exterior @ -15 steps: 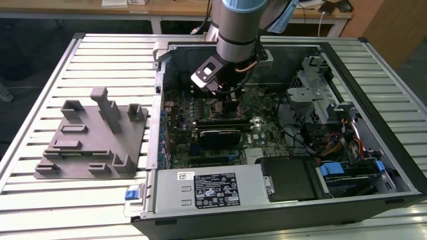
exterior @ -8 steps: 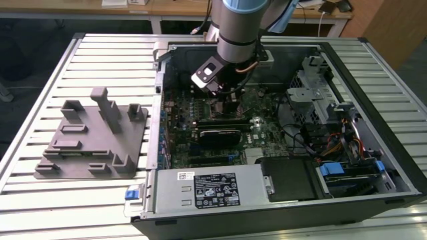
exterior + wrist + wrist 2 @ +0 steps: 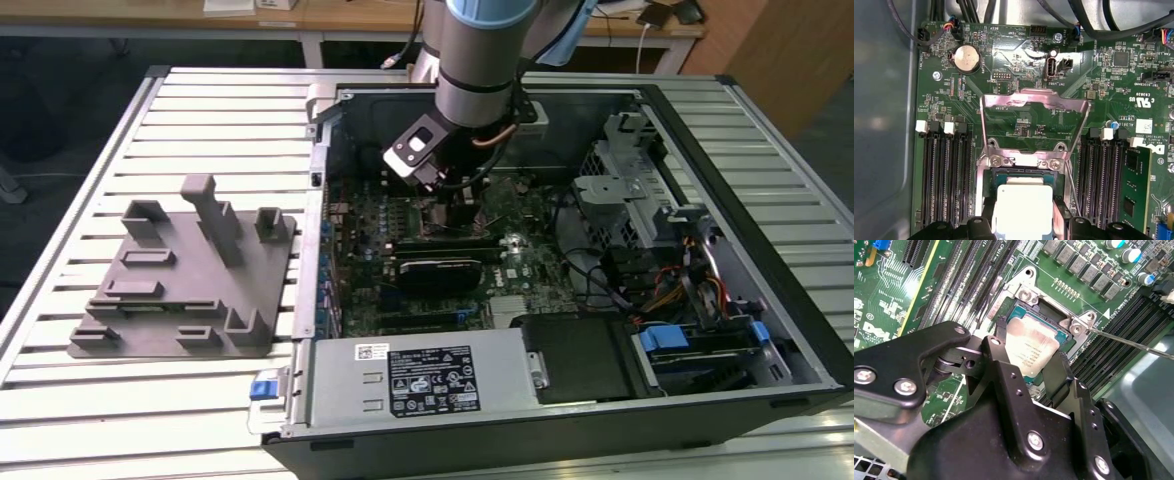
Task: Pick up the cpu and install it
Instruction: 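Place the cpu into insertion slot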
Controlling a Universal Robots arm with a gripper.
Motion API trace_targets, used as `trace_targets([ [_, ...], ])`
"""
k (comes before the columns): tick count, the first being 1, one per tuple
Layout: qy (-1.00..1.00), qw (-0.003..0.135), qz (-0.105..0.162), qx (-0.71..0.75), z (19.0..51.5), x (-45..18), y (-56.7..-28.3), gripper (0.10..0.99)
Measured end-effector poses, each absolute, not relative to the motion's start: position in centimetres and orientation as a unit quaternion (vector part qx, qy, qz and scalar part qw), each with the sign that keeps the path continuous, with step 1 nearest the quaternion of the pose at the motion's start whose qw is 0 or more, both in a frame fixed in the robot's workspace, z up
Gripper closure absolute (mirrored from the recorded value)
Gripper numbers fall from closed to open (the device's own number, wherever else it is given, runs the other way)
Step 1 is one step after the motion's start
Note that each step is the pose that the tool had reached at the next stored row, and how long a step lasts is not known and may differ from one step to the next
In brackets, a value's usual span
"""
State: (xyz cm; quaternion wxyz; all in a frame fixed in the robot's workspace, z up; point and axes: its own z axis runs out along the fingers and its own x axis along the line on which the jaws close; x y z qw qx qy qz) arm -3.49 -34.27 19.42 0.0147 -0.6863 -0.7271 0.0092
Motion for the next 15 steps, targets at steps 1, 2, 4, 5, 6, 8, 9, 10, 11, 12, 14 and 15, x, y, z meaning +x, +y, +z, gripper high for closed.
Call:
trace_targets([
  [1, -0.727, 0.015, 0.009, -0.686, 19.42, -3.49, -34.27, 0.553],
  [2, -0.727, 0.015, 0.009, -0.686, 19.41, -3.49, -34.27, 0.553],
  [4, -0.727, 0.015, 0.009, -0.686, 19.41, -3.49, -34.27, 0.553],
  [5, -0.727, 0.015, 0.009, -0.686, 19.40, -3.49, -34.27, 0.553],
  [6, -0.727, 0.015, 0.009, -0.686, 19.40, -3.49, -34.27, 0.553],
  [8, -0.727, 0.015, 0.009, -0.686, 19.40, -3.49, -34.26, 0.553],
  [9, -0.727, 0.015, 0.009, -0.686, 19.39, -3.49, -34.27, 0.541],
  [10, -0.727, 0.015, 0.009, -0.686, 19.40, -3.49, -34.27, 0.541],
  [11, -0.727, 0.015, 0.009, -0.686, 19.40, -3.49, -34.27, 0.478],
  [12, -0.727, 0.015, 0.009, -0.686, 19.40, -3.49, -34.27, 0.478],
  [14, -0.727, 0.015, 0.009, -0.686, 19.43, -3.49, -34.27, 0.478],
  [15, -0.727, 0.015, 0.009, -0.686, 19.52, -3.49, -34.27, 0.478],
])
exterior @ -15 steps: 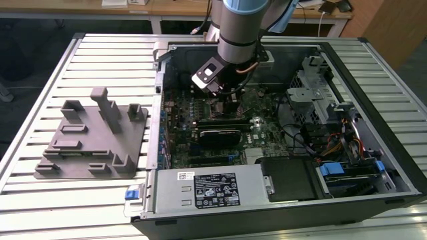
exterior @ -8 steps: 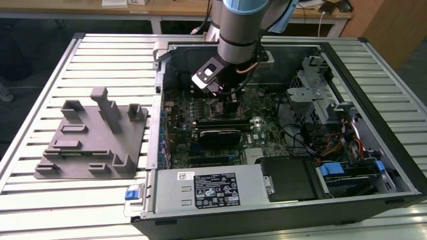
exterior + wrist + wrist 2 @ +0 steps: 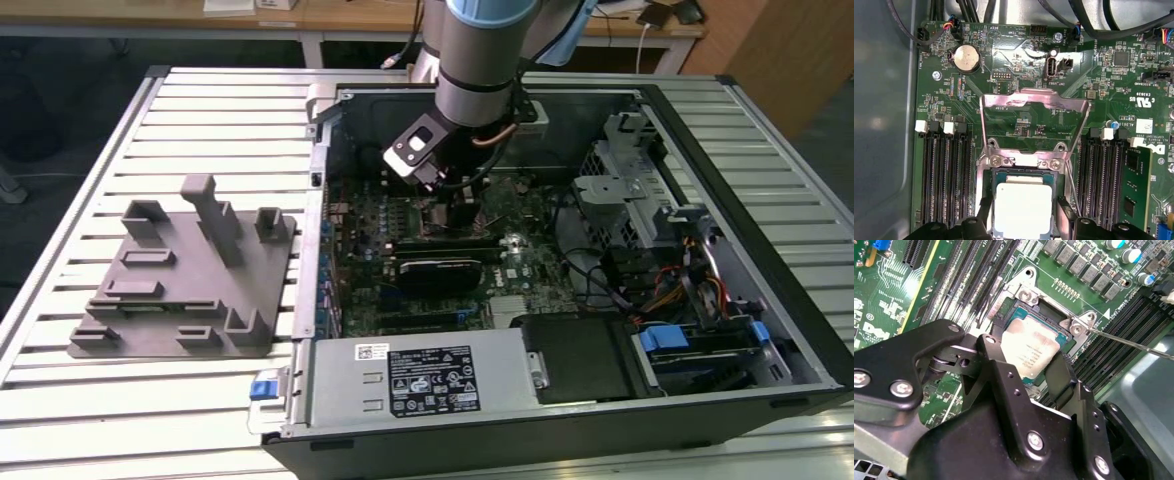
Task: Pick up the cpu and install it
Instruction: 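Place the cpu into insertion slot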
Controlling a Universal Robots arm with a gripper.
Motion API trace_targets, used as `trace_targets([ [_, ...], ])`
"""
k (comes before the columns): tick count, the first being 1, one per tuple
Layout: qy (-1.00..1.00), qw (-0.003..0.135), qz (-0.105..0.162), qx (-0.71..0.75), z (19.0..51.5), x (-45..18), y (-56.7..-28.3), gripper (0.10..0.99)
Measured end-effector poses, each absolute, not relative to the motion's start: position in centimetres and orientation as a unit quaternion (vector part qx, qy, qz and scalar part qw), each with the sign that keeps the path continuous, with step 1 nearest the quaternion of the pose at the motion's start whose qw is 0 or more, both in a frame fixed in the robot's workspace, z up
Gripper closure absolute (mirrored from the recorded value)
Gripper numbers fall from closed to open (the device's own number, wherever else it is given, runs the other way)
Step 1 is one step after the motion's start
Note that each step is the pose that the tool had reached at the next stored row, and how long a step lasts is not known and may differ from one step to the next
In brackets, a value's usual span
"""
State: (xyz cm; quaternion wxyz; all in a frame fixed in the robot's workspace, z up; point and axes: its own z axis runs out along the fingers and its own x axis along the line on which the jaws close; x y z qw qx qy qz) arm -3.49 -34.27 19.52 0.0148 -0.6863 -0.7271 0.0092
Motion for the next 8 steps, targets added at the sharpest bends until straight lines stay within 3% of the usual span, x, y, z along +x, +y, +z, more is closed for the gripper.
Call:
trace_targets([
  [8, -0.727, 0.015, 0.009, -0.686, 20.08, -3.49, -34.26, 0.478],
])
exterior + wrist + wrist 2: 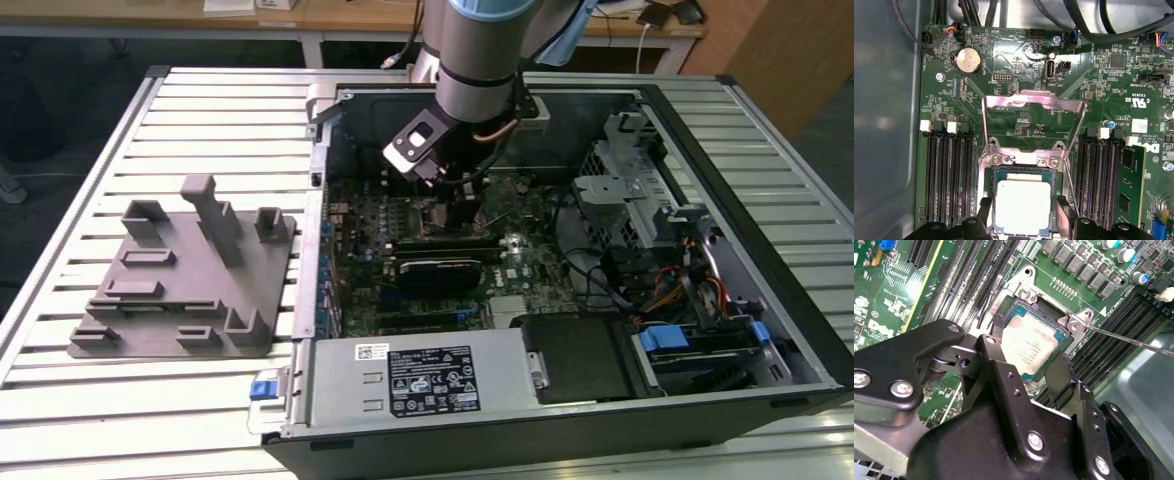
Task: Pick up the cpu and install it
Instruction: 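Place the cpu into insertion slot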
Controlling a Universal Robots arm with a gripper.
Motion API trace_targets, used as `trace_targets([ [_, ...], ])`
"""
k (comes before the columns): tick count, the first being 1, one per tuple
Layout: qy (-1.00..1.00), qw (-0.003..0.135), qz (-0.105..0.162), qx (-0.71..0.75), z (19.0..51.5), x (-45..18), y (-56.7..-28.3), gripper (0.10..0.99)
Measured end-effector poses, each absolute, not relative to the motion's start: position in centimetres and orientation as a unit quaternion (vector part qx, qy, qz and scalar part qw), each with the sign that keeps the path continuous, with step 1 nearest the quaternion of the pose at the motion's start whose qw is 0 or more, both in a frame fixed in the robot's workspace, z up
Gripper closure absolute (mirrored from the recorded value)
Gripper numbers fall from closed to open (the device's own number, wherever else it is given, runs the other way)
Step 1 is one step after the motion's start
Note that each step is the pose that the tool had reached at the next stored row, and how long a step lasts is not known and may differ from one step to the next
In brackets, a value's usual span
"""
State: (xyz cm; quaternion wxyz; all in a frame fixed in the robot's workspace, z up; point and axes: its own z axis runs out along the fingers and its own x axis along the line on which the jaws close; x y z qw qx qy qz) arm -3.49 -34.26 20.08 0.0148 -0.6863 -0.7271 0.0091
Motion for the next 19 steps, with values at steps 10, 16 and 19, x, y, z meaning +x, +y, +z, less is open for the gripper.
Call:
trace_targets([
  [10, -0.727, 0.015, 0.009, -0.686, 20.14, -3.49, -34.27, 0.792],
  [16, -0.727, 0.015, 0.009, -0.686, 20.18, -3.49, -34.27, 0.980],
  [19, -0.727, 0.014, 0.009, -0.686, 20.19, -3.53, -34.27, 0.980],
])
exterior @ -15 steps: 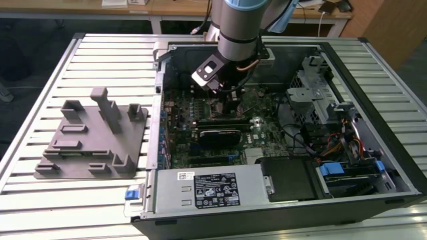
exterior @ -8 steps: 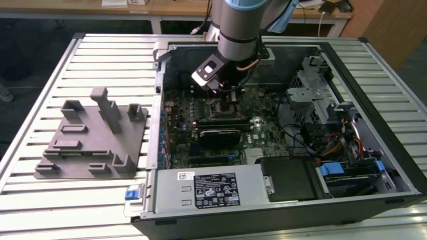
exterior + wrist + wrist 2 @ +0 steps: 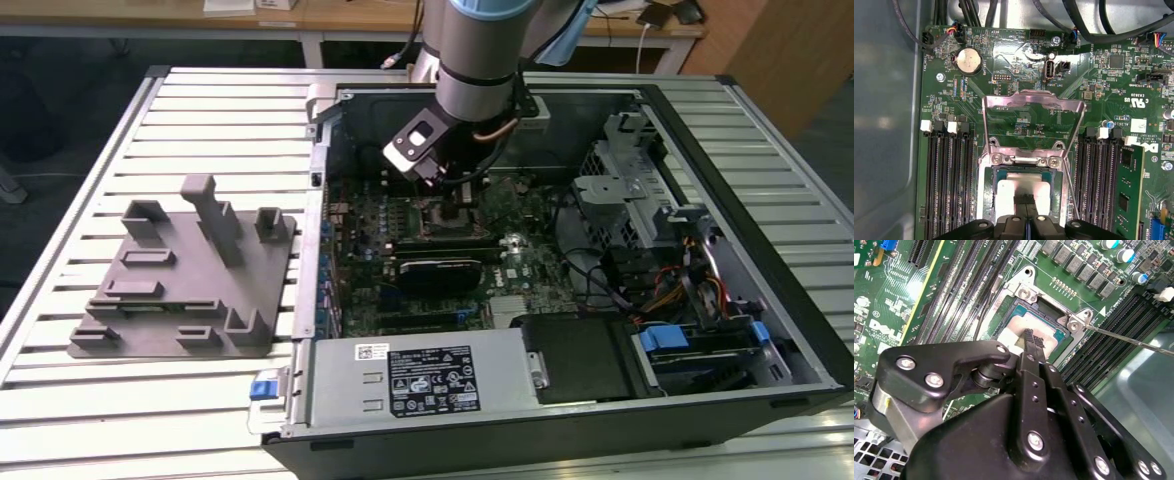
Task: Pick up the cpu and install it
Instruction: 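Place the cpu into insertion slot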
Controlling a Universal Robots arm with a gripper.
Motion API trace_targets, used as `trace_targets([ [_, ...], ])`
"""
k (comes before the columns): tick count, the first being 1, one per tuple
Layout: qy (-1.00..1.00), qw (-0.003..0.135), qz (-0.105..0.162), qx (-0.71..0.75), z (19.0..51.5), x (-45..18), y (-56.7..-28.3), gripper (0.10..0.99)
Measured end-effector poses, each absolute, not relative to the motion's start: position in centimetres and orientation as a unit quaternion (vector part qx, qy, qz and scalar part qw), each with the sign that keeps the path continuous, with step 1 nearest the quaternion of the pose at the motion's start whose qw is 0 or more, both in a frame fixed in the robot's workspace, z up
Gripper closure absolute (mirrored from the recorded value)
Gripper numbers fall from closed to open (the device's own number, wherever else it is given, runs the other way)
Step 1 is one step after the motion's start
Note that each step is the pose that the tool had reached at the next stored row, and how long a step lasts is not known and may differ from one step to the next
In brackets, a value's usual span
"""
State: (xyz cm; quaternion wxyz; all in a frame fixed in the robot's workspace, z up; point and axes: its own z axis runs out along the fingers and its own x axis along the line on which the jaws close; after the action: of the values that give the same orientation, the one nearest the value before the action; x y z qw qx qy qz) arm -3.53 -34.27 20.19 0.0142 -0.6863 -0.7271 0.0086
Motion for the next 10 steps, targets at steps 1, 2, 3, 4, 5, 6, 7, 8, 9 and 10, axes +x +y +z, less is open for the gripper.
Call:
trace_targets([
  [1, -0.727, 0.011, 0.006, -0.686, 20.21, -3.61, -34.28, 0.980],
  [2, -0.727, 0.008, 0.003, -0.686, 20.20, -3.69, -34.27, 0.980],
  [3, -0.727, 0.005, 0.000, -0.686, 20.18, -3.73, -34.27, 0.980],
  [4, -0.727, 0.003, -0.002, -0.686, 20.16, -3.76, -34.26, 0.980],
  [5, -0.727, 0.002, -0.003, -0.686, 20.15, -3.78, -34.26, 0.980],
  [6, -0.727, 0.002, -0.003, -0.686, 20.13, -3.79, -34.27, 0.980],
  [7, -0.727, 0.002, -0.004, -0.686, 20.09, -3.80, -34.27, 0.980],
  [8, -0.727, 0.002, -0.004, -0.686, 20.02, -3.81, -34.28, 0.980],
  [9, -0.727, 0.002, -0.004, -0.686, 19.97, -3.81, -34.28, 0.980],
  [10, -0.727, 0.002, -0.004, -0.686, 19.95, -3.82, -34.29, 0.980],
])
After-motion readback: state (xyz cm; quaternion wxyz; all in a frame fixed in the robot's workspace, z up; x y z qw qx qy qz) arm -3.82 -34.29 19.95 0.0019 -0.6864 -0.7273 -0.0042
